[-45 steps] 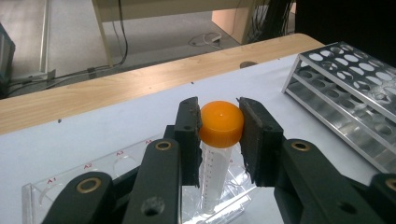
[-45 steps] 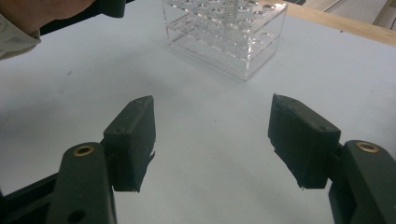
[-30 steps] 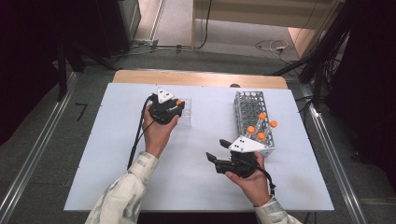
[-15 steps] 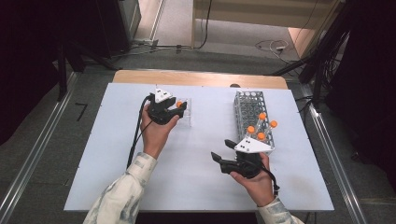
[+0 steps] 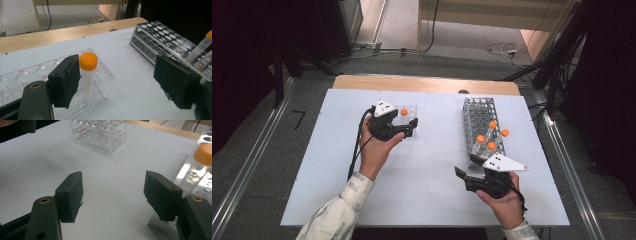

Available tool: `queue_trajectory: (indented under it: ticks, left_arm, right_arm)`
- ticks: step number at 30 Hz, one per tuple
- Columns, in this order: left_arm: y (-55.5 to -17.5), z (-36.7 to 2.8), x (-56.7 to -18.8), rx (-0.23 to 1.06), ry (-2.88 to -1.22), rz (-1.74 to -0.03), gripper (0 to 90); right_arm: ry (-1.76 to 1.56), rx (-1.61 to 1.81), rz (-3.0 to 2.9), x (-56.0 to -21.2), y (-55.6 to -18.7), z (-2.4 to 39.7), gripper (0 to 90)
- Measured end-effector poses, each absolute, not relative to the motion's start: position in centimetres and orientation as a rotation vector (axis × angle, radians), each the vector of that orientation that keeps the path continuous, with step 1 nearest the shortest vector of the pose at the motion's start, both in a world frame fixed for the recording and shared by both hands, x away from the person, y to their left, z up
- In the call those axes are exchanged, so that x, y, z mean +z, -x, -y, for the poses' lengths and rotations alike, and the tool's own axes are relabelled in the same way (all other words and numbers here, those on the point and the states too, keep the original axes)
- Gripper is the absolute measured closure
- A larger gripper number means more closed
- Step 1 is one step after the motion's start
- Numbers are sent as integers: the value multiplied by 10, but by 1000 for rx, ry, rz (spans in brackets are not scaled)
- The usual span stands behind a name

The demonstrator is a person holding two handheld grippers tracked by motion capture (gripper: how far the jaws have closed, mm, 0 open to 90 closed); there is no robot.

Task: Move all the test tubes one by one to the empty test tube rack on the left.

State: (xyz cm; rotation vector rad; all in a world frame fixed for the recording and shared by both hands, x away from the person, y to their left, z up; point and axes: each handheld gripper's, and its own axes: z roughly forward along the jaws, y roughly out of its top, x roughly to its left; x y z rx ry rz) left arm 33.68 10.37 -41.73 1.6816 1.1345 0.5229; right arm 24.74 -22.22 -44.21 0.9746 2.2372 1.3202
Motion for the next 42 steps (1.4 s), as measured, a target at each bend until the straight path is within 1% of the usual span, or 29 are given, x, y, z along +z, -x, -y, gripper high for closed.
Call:
queue_trajectory:
  ticks: [13,18,23,29,34,42]
  left_arm:
    - [-312,-116,-429,464,-1642,-1140,161]
    - [-306,-119,-431,438,-1622,-1137,134]
    - [-301,-120,-433,419,-1608,-1139,133]
    - [-298,-118,-435,419,-1644,-1124,108]
    - [-294,-119,-437,428,-1653,-1122,107]
    - [-288,-120,-442,455,-1663,-1125,110]
  right_arm:
    - [-1072,1287,-2152,-444,-243,262,306]
    - [-1101,1269,-2119,-445,-248,269,311]
    - [-1133,1247,-2088,-449,-256,273,317]
    - [-1174,1229,-2055,-453,-268,278,332]
    - [-1174,1220,-2039,-455,-276,279,391]
    - [-1147,1216,-2036,-457,-283,276,556]
